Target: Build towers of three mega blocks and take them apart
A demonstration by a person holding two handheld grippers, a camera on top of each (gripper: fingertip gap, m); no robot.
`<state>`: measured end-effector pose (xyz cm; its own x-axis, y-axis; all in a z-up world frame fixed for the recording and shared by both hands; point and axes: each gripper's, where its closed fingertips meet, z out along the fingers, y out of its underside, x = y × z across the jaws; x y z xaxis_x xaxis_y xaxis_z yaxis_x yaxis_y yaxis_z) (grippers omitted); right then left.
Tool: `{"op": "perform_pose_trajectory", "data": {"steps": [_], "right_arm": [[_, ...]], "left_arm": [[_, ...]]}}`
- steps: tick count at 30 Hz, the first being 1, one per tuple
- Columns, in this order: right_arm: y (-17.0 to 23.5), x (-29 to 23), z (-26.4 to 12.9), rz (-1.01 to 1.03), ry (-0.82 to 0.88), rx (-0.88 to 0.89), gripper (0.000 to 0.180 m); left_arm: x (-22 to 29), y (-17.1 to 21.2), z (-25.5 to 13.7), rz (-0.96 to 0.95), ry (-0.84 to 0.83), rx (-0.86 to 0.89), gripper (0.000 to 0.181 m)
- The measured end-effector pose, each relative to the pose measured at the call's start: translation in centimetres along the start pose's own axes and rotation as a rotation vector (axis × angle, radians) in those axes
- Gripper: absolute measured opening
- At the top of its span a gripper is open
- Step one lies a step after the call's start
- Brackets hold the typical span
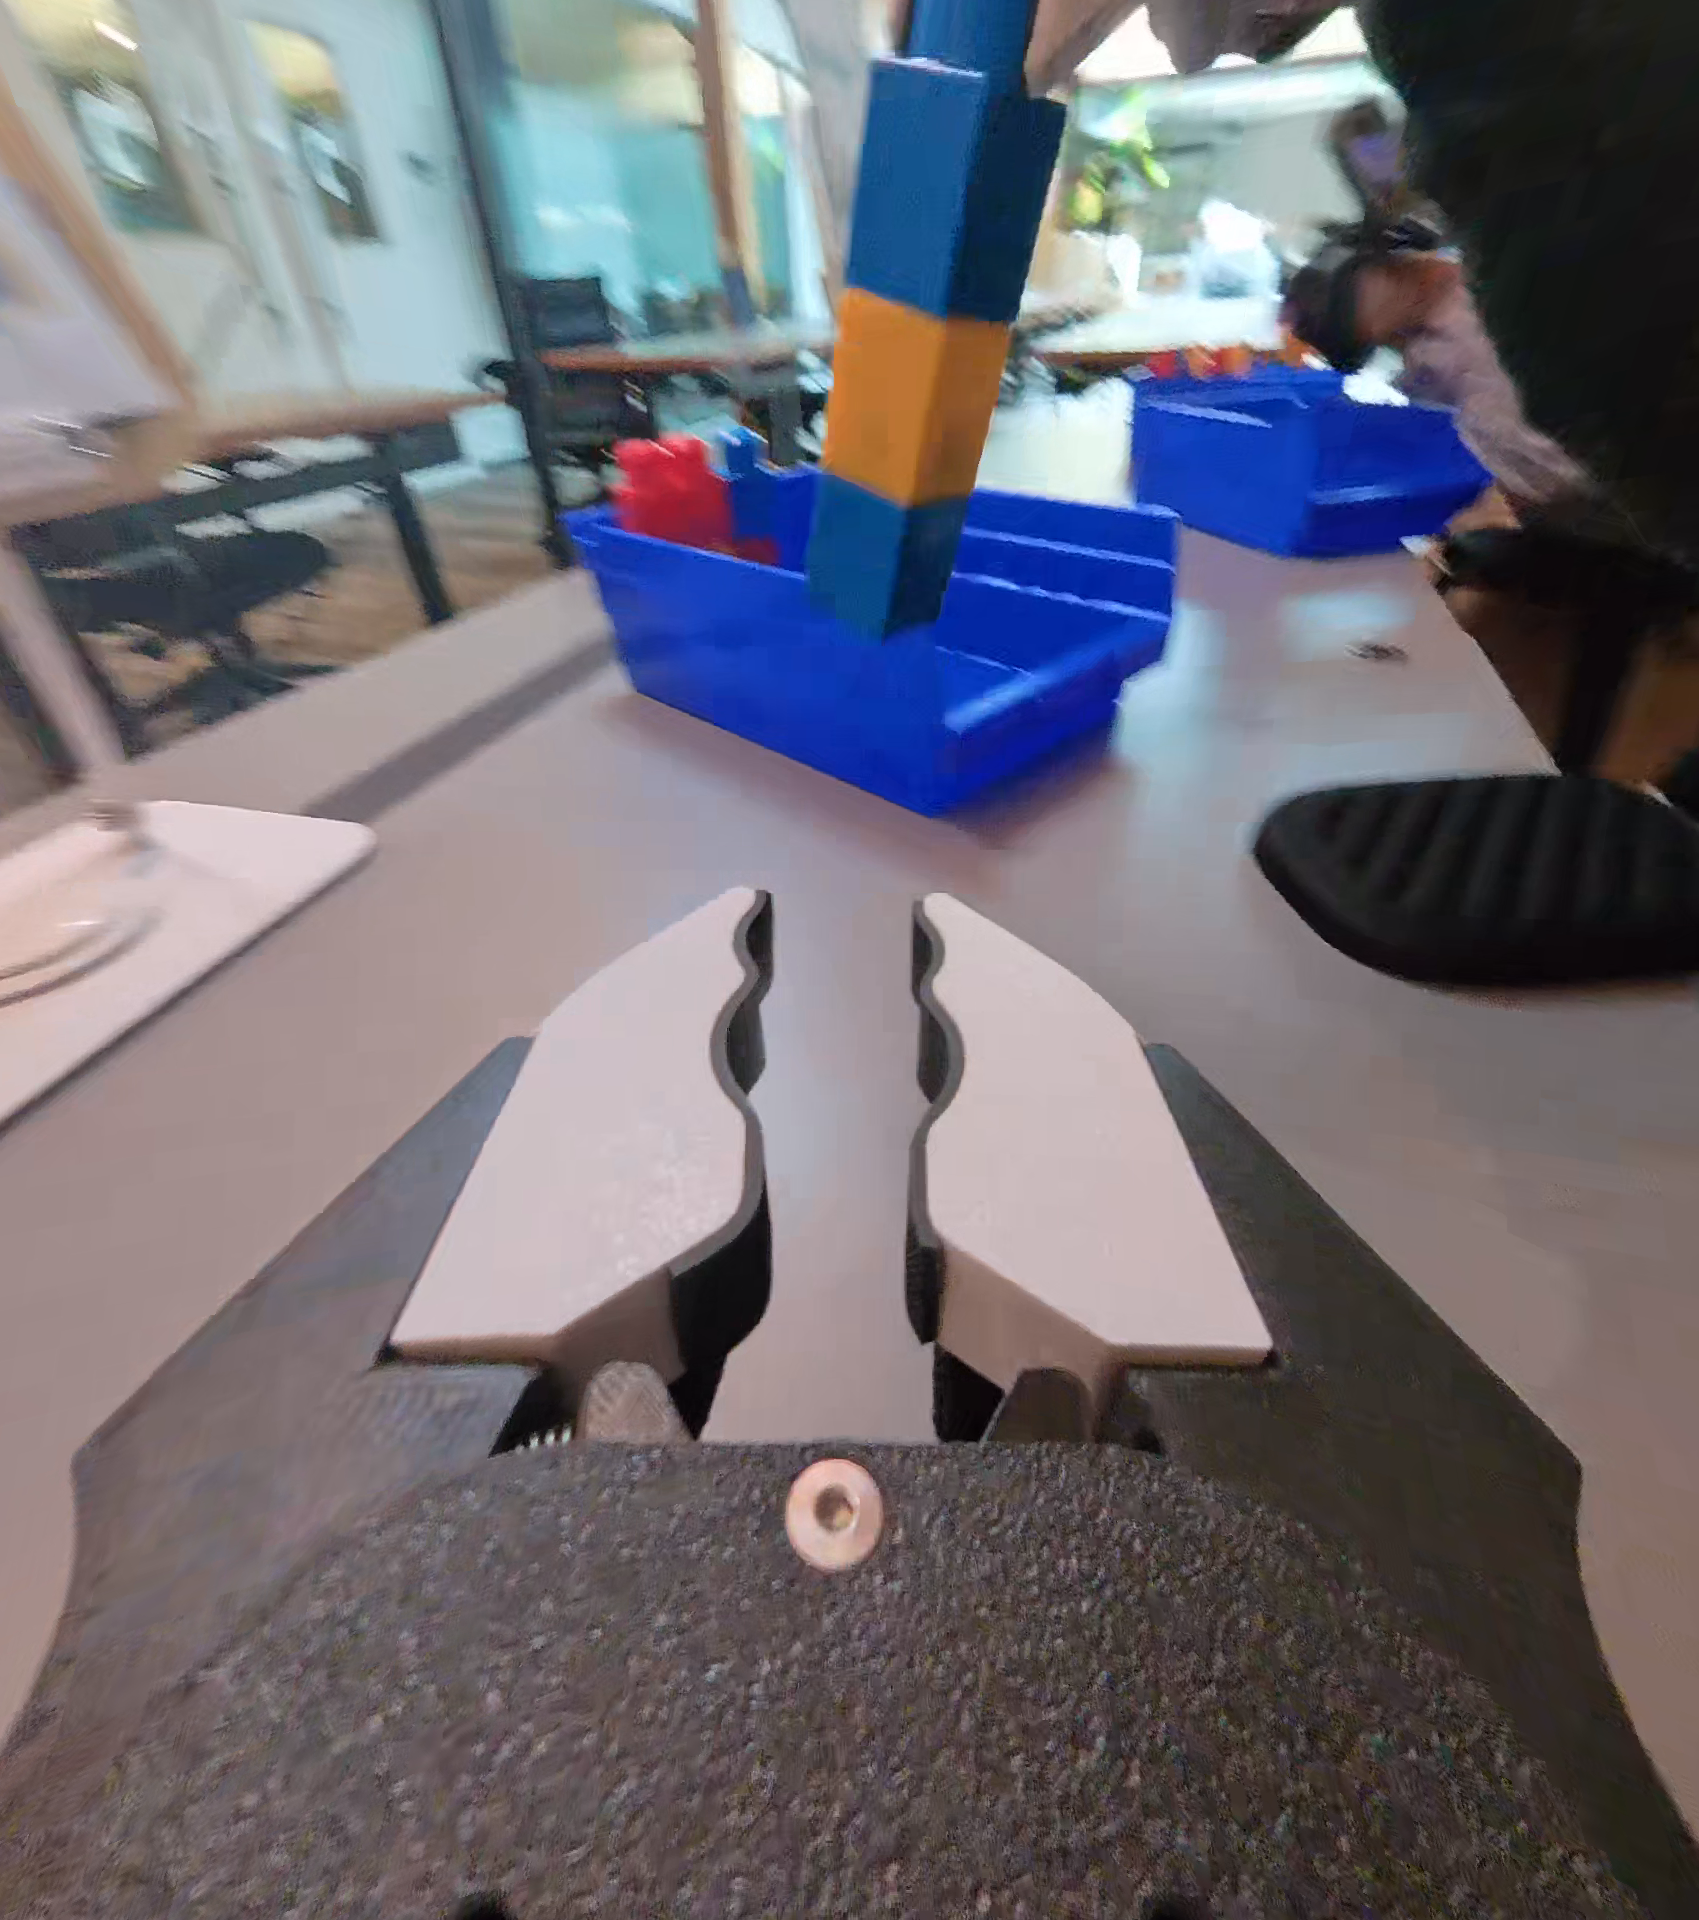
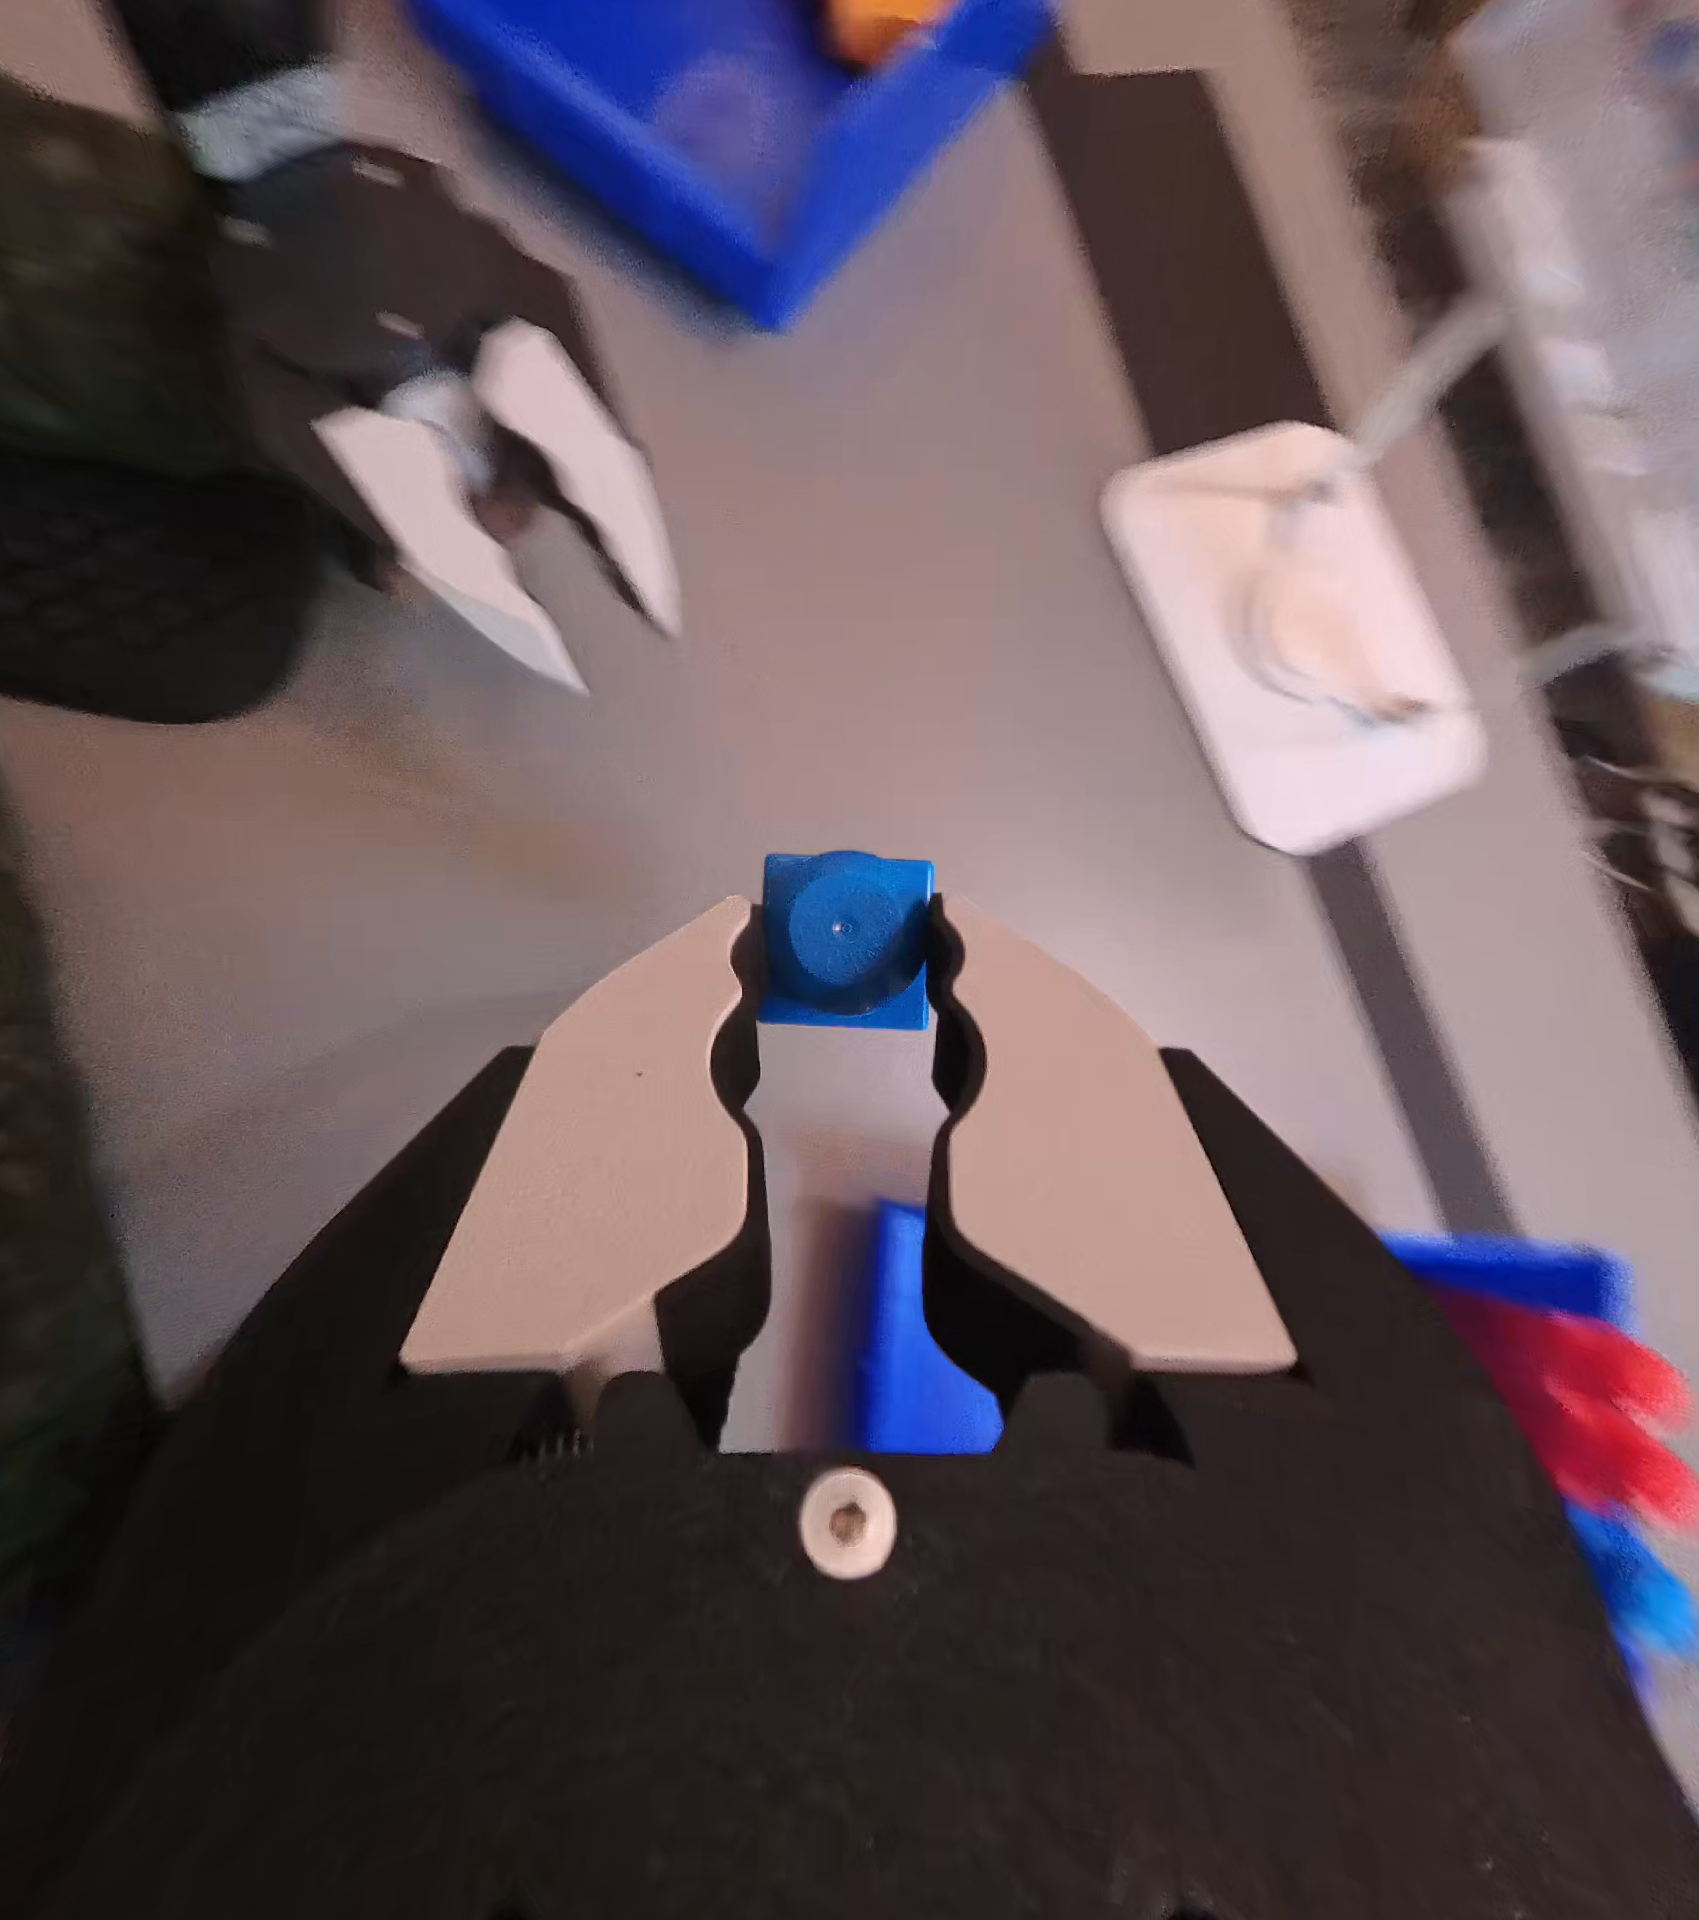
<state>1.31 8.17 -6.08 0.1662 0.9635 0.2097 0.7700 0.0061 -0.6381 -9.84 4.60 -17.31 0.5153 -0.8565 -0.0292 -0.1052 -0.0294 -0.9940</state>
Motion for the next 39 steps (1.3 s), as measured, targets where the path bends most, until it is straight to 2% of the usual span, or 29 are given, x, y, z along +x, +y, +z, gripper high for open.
{"op": "perform_pose_trajectory", "data": {"steps": [3,7,14,18,22,30,33,36,39], "right_arm": [[3.3,7.3,-4.6,0.071,0.16,-0.085,0.03],[10.8,15.0,-7.6,0.143,0.243,-0.178,0.03],[24.9,22.2,-6.5,0.415,0.3,-0.205,0.03],[28.3,23.9,-4.3,0.503,0.32,-0.12,0.03],[29.1,25.1,-2.8,0.513,0.332,-0.095,0.03],[29.2,26.3,-2.4,0.58,0.32,-0.117,0.031],[29.4,26.4,-2.4,0.62,0.34,-0.121,0.049],[25.9,27.7,-4.1,0.618,0.454,0.045,0.064],[18.4,27.3,-7.1,0.54,0.605,0.355,0.068]], "left_arm": [[-1.7,-0.6,-0.9,0.006,-0.099,0.042,0.003],[-1.9,0.3,-0.5,0.041,-0.127,-0.005,0.0],[-2.3,1.2,0.0,0.056,-0.151,-0.04,0.0],[-2.8,1.8,0.2,0.026,-0.162,-0.057,0.0],[-2.8,2.5,0.6,0.027,-0.159,-0.084,0.0],[-2.7,2.5,0.5,0.033,-0.161,-0.089,0.0],[-2.7,2.3,0.4,0.023,-0.16,-0.086,0.0],[-2.9,1.9,0.1,0.035,-0.183,-0.07,0.0],[-3.5,1.2,-0.4,0.034,-0.22,-0.047,0.0]]}}
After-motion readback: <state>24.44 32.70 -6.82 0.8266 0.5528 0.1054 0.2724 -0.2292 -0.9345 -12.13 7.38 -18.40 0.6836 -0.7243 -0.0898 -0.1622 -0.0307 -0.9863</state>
